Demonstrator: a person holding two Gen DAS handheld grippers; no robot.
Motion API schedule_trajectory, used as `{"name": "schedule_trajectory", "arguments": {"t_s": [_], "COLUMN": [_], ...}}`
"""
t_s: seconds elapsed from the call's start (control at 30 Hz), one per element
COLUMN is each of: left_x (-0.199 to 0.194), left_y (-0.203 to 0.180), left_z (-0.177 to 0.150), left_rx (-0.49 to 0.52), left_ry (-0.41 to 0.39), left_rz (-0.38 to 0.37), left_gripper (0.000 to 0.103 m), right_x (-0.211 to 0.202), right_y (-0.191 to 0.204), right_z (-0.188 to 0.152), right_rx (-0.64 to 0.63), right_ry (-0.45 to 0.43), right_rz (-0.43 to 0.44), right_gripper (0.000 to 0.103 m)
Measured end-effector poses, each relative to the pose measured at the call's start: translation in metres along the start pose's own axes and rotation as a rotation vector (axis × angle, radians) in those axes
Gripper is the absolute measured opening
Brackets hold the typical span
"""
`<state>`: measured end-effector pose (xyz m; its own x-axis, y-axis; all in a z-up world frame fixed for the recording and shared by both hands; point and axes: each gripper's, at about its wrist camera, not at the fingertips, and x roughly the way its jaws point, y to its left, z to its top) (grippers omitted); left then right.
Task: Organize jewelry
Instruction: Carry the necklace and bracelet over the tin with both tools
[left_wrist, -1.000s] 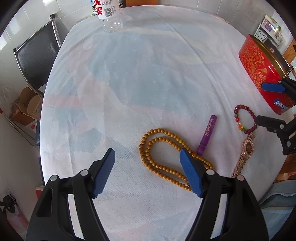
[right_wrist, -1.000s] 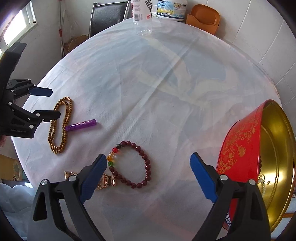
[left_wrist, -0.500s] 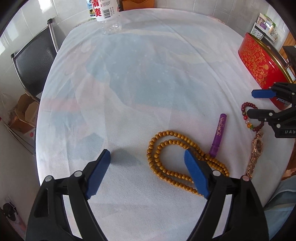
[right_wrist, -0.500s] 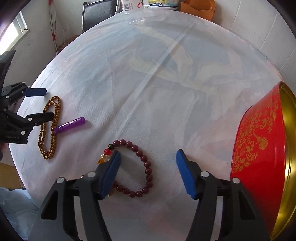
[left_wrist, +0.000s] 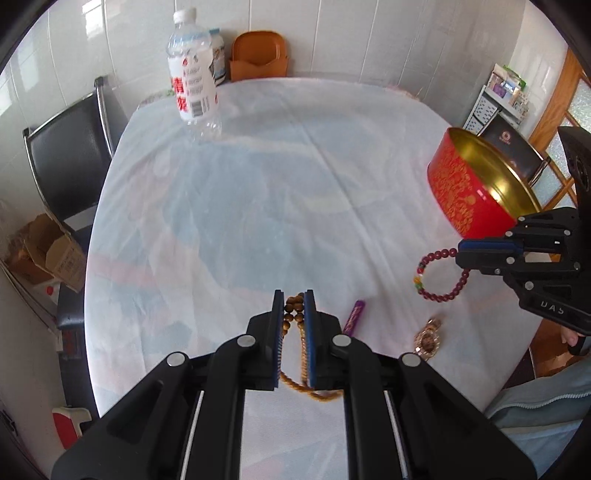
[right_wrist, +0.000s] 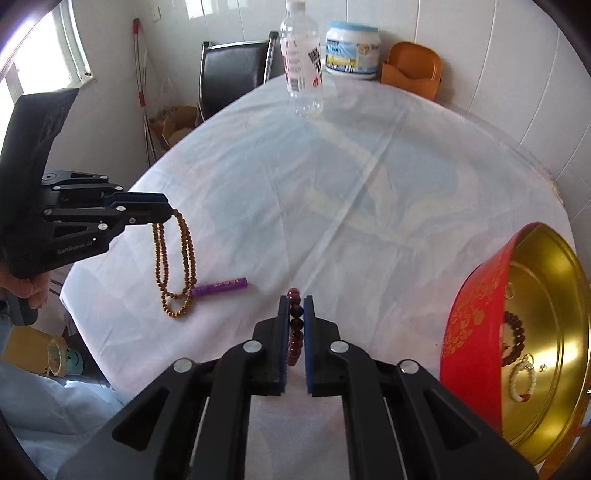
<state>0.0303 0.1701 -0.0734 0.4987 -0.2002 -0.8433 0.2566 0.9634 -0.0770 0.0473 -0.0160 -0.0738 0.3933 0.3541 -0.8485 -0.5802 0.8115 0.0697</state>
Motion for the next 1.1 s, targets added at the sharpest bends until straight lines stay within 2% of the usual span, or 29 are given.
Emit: {"name": "schedule_trajectory", "arguments": {"t_s": [0.17,0.33,0.5,0.63,0.83,1.1], "left_x": [-0.034,-0.057,-0.059,-0.054,-0.051,-0.035], "left_y": [-0.037,-0.083,-0.123,-0.141,-0.134,-0.085], "left_z": [0.030,0.056,0.074,0.075,0.064,0.047], "left_rx": [0.050,0.114,0.142,0.142,0.120,0.068], "left_ry": [-0.105,-0.189,-0.214,-0.200,-0.169,-0.099], "left_rz": [-0.007,-0.011,-0.018,-0.032,-0.014,0.021], "left_gripper": [0.007,0.007,0.007,0.007,0.007,0.007], "right_x": [-0.054,-0.100,-0.135,-0.154,-0.154,-0.116], "right_y": [-0.012,-0.035,-0.066,-0.082,-0.083,-0.062], "right_z": [0.000,-0.021,-0.050,-0.063,-0.062,-0.038], "right_rx": [0.017,0.048,0.089,0.109,0.105,0.088], "right_ry": [-0.127,-0.209,-0.251,-0.280,-0.293,-0.235], "right_rz": [-0.006,-0.033,-0.070,-0.079,-0.052,-0.005], "right_gripper": [0.008,0.008,0.008,0.008,0.008,0.008]}}
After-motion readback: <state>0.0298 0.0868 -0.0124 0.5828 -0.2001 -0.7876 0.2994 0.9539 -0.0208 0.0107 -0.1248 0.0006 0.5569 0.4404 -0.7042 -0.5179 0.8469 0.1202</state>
